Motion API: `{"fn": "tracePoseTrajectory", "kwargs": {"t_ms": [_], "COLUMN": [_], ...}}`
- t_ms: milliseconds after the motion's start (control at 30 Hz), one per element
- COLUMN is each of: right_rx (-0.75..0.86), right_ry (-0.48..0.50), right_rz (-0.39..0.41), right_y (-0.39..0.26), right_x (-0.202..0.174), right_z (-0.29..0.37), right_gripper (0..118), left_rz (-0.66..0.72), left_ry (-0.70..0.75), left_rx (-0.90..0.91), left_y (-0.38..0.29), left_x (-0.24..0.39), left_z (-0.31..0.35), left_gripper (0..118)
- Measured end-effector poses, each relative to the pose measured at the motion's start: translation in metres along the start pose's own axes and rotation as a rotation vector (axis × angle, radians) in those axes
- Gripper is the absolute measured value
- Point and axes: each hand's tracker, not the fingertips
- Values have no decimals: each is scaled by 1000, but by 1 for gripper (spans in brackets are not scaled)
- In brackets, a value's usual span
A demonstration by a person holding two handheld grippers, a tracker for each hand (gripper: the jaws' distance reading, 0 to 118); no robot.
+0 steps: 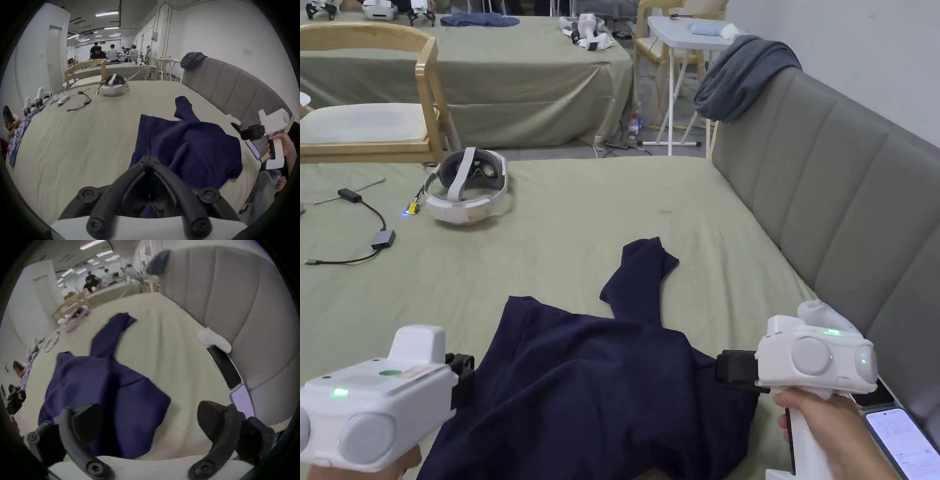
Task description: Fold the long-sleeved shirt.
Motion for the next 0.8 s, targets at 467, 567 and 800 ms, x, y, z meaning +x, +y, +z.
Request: {"fn": "tracePoseTrajectory", "kwargs": {"t_ms": [467,567,800], "right_rx": [-174,-184,-100], "right_ry": [-19,16,22], "right_rz": [87,69,90], "right_y": [24,22,39], "right_x": [-29,-20,-5], "right_z": [-44,-66,-48], "right_gripper": [4,4,4], "left_rz": [-10,-5,9], "left_ry": [95,84,50], "left_rx": [-136,-188,-253], "left_y": [76,79,74], "left_x": [-9,-24,0], "left_z": [-185,-239,-237], "left_gripper": [99,100,9]}}
